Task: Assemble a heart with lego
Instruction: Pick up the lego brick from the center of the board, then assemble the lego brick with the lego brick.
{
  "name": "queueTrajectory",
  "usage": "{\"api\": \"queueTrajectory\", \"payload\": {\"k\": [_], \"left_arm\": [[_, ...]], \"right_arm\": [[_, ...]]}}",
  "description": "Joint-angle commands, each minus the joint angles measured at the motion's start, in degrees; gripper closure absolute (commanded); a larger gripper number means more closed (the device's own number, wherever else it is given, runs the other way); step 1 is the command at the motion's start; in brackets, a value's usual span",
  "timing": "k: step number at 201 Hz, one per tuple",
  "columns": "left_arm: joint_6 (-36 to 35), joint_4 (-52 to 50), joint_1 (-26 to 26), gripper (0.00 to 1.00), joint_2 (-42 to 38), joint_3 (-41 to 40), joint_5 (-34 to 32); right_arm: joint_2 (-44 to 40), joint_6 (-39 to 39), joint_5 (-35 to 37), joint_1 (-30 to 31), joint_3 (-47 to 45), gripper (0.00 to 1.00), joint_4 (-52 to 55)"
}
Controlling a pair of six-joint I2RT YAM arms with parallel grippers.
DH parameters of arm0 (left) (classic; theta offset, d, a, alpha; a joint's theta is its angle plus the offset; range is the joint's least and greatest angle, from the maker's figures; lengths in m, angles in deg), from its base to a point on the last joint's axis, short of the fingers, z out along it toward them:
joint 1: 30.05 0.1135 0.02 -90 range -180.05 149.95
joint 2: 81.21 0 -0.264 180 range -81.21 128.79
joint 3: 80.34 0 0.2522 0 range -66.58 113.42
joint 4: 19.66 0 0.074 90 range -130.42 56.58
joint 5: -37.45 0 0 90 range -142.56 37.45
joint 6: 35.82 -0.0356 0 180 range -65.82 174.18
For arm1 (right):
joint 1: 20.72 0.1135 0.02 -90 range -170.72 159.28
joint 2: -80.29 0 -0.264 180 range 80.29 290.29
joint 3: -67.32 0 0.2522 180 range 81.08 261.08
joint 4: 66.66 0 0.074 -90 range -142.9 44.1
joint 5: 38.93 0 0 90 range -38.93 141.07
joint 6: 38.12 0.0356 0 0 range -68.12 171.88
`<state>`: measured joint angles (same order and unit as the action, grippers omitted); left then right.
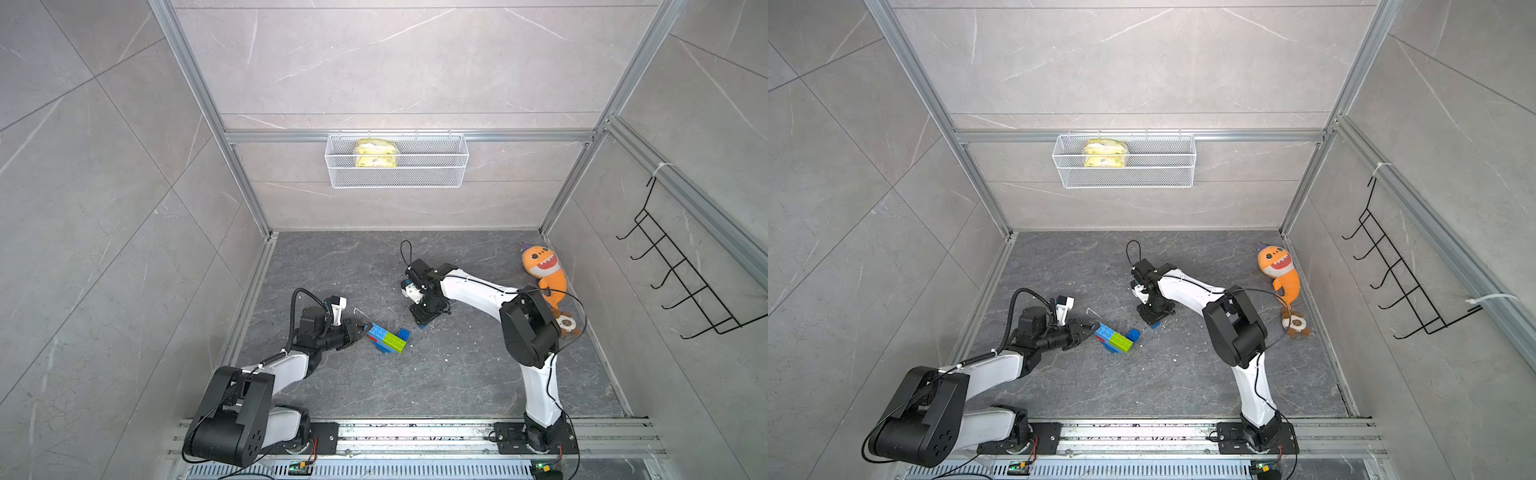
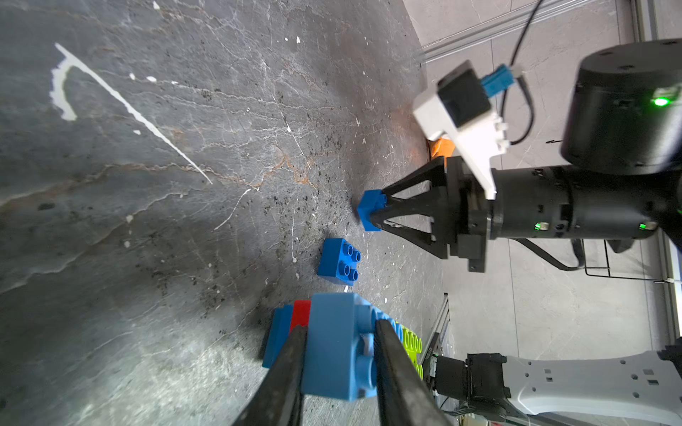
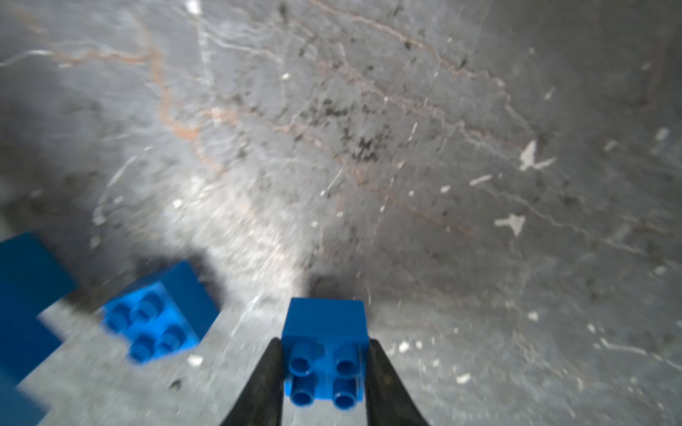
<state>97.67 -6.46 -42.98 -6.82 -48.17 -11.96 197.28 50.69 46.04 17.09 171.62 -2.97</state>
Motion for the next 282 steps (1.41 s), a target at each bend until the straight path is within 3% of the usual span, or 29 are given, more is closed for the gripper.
{"api": "queueTrajectory", "payload": {"k": [1,45,79,177,282], "left_arm": [[-1.83,-4.04,-0.26,0.68,0.14,-0.67,-1.92],[-1.82,-3.76,-0.25,0.68,0.32,-0.57,-1.96],[-1.78,-3.58,-0.21,0.68,0.66,-0.42,-1.82],[-1.57,-3.36,-0.26,0.68,0.66,-0.31,-1.83],[-1.62,-2.98,-0.24,0.68,0.71,-0.53,-1.75]], "right_arm": [[-8.47,-2.26,-5.29,0.62,-0.68,0.68,1.40],[-15.21,-4.45,-10.61,5.08,-1.30,0.68,4.76],[-15.50,-5.42,-13.14,9.49,-0.46,0.68,6.32],[-7.13,-5.73,-7.83,13.76,5.87,0.68,7.90],[-1.46,-6.28,-4.32,14.00,11.01,0.67,11.95]]}}
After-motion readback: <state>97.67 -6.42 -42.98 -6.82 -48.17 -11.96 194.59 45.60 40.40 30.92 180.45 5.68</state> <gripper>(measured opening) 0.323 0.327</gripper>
